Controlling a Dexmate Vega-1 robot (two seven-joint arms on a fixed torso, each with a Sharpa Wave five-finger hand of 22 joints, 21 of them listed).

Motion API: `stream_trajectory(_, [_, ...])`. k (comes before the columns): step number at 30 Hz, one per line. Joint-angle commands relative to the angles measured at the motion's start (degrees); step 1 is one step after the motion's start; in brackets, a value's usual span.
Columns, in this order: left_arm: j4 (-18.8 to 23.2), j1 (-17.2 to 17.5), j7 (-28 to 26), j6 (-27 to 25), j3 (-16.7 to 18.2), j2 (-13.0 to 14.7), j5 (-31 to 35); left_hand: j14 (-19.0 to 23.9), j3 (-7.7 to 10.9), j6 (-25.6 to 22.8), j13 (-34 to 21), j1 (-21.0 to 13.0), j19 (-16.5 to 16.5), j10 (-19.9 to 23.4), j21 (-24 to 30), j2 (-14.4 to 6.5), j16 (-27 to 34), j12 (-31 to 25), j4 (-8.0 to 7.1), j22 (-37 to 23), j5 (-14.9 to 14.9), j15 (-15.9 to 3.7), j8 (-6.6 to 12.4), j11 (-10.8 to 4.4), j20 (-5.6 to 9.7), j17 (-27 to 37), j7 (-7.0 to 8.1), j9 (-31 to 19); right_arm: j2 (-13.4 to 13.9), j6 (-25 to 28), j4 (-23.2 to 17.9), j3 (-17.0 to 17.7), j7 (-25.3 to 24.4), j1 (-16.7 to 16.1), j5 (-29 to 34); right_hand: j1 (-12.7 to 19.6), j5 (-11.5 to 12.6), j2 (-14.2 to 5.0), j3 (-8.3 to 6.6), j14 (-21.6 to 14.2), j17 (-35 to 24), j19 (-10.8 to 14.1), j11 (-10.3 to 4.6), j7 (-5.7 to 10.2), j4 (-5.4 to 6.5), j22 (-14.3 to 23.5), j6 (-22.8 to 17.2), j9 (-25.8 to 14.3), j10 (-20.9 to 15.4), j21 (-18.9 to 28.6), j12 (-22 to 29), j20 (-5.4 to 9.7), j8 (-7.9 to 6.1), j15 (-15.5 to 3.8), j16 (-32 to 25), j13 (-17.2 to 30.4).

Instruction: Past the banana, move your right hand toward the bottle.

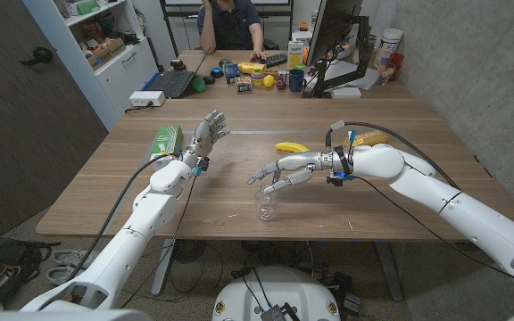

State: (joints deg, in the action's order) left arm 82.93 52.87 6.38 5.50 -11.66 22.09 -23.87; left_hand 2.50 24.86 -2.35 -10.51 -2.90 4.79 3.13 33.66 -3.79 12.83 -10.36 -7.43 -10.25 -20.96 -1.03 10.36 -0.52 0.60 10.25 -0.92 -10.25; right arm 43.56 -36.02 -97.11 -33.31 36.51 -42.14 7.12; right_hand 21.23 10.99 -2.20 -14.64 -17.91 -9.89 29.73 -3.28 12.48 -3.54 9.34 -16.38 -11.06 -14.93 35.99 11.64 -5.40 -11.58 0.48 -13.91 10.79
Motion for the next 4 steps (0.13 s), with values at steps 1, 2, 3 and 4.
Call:
stream_trajectory(1, [0.2, 0.1, -0.2, -0.1, -0.2, -0.1, 0.2, 0.4, -0.24, 0.2, -0.3, 0.5, 0.5, 0.0, -0.1, -0.1, -0.1, -0.3, -0.16, -0.2, -0.2, 0.17, 0.35, 0.3, -0.13, 0.2, -0.1, -0.1, 0.3, 0.3, -0.5, 0.3, 0.2, -0.1, 0.4, 0.5, -0.2, -0.17, -0.27, -0.3, -0.1, 0.3, -0.14, 0.16, -0.15, 0.1, -0.2, -0.1, 0.0, -0.4, -0.1, 0.52, 0.28, -0.49, 0.3, 0.3])
stream_trajectory(2, [0.2, 0.1, -0.2, 0.0, -0.2, -0.2, 0.2, 0.4, -0.26, 0.2, -0.3, 0.5, 0.5, 0.0, -0.1, -0.1, -0.1, -0.3, -0.18, -0.2, -0.2, 0.2, 0.35, 0.26, -0.13, 0.3, -0.09, -0.1, 0.4, 0.4, -0.6, 0.3, 0.2, -0.1, 0.5, 0.5, -0.2, -0.19, -0.28, -0.3, -0.1, 0.3, -0.15, 0.16, -0.16, 0.1, -0.2, -0.2, 0.0, -0.4, -0.1, 0.5, 0.28, -0.44, 0.3, 0.3])
stream_trajectory(3, [0.2, 0.1, -0.2, 0.0, -0.2, -0.1, 0.2, 0.4, -0.28, 0.2, -0.3, 0.5, 0.6, 0.0, -0.2, -0.1, -0.1, -0.3, -0.19, -0.2, -0.2, 0.15, 0.35, 0.27, -0.12, 0.3, -0.08, -0.1, 0.3, 0.3, -0.6, 0.3, 0.1, -0.2, 0.6, 0.5, -0.2, -0.2, -0.29, -0.3, -0.1, 0.3, -0.16, 0.16, -0.16, 0.1, -0.2, -0.2, 0.0, -0.5, -0.1, 0.52, 0.28, -0.48, 0.3, 0.3])
stream_trajectory(4, [0.2, 0.1, -0.2, 0.0, -0.2, -0.2, 0.2, 0.4, -0.29, 0.2, -0.3, 0.5, 0.6, 0.0, -0.2, -0.1, -0.1, -0.3, -0.2, -0.2, -0.2, 0.2, 0.35, 0.25, -0.13, 0.3, -0.08, -0.1, 0.4, 0.4, -0.6, 0.3, 0.2, -0.1, 0.5, 0.5, -0.2, -0.21, -0.29, -0.3, -0.1, 0.3, -0.21, 0.16, -0.16, 0.1, -0.2, -0.2, 0.0, -0.5, -0.1, 0.52, 0.27, -0.49, 0.3, 0.3])
